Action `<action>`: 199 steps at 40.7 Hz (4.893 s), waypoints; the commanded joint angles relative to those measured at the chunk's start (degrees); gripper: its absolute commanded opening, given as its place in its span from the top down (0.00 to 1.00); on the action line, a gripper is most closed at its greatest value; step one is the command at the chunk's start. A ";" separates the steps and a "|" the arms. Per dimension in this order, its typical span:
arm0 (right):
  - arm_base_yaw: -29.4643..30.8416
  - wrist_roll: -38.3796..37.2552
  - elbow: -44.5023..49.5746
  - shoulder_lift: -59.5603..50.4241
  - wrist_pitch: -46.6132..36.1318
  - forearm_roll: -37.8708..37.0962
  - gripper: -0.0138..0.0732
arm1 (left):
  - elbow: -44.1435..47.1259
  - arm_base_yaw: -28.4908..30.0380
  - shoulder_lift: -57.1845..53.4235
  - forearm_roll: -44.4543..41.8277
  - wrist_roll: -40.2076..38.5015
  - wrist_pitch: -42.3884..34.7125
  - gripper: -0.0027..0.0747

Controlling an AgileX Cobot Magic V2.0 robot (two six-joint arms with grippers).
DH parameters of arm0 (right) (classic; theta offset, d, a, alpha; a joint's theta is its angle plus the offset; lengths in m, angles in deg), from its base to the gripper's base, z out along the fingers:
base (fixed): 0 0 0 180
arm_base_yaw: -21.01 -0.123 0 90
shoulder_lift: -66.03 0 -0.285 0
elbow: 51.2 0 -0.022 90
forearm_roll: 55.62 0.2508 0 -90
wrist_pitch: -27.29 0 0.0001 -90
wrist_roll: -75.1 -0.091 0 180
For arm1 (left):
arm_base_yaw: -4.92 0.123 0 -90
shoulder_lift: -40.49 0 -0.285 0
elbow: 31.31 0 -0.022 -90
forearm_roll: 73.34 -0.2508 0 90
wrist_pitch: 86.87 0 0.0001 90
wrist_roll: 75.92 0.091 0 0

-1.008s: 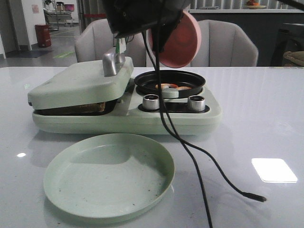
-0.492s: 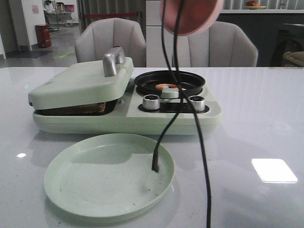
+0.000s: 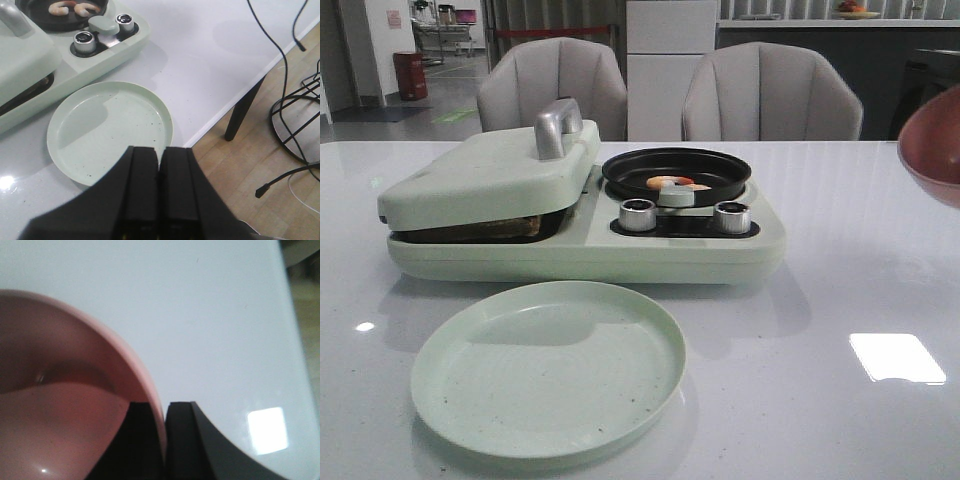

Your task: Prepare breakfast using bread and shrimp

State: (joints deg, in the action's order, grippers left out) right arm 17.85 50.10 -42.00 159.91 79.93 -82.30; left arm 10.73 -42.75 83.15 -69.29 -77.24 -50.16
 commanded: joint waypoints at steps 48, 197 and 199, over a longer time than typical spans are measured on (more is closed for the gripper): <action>5.59 25.00 8.51 -2.71 -9.74 31.08 0.37 | -1.78 -0.41 -0.03 0.06 -0.29 -4.68 0.84; -11.26 19.91 33.23 -69.47 5.54 26.69 0.80 | 37.07 39.31 -36.21 -1.24 3.71 -37.32 0.83; -11.26 19.91 33.23 -69.47 5.54 26.69 0.80 | 36.96 40.10 -36.21 -2.18 3.71 -36.71 0.83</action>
State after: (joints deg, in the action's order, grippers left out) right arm 6.54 69.73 -7.29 89.91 89.49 -55.12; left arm 46.07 -3.56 48.07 -71.44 -74.03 -81.10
